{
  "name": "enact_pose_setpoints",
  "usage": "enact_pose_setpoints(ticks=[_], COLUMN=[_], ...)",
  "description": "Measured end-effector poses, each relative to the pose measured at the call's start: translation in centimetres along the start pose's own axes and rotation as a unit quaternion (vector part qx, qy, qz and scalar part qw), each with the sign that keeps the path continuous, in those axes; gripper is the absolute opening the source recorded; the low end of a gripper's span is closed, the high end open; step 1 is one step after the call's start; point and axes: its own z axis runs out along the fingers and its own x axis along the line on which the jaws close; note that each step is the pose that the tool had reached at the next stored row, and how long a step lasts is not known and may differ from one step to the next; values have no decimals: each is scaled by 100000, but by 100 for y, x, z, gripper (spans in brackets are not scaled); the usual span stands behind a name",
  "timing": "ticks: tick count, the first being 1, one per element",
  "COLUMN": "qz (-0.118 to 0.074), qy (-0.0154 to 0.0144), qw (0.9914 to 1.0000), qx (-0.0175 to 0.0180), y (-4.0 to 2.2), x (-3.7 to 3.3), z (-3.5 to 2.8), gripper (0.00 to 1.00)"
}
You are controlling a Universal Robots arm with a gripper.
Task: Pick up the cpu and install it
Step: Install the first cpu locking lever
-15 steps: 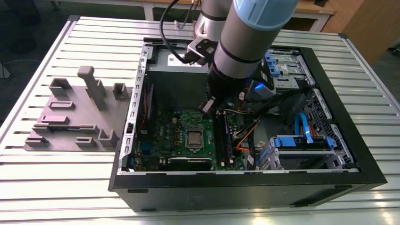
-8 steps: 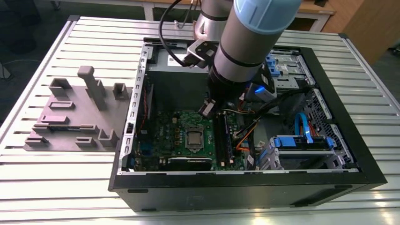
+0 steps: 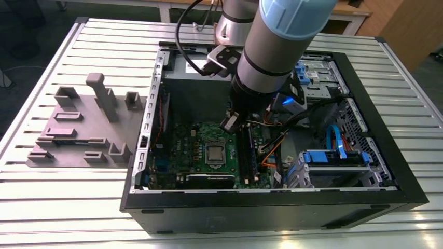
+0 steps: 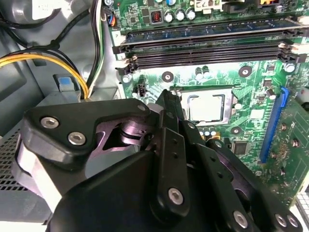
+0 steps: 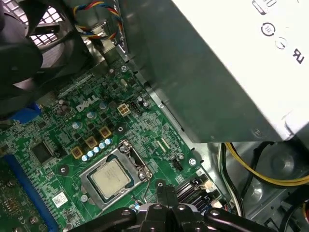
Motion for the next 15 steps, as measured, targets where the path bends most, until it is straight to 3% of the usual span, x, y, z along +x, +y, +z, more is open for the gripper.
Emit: enact_pose_setpoints(ticks=[4,9,15], qz=[-1966,-4742,-5417], qy=[261,598,532], qw=[99980,99886,99852], qx=[-48,-53,199], y=[2,2,29], x=[3,6,33], z=[0,-1,3], gripper=[10,10,10])
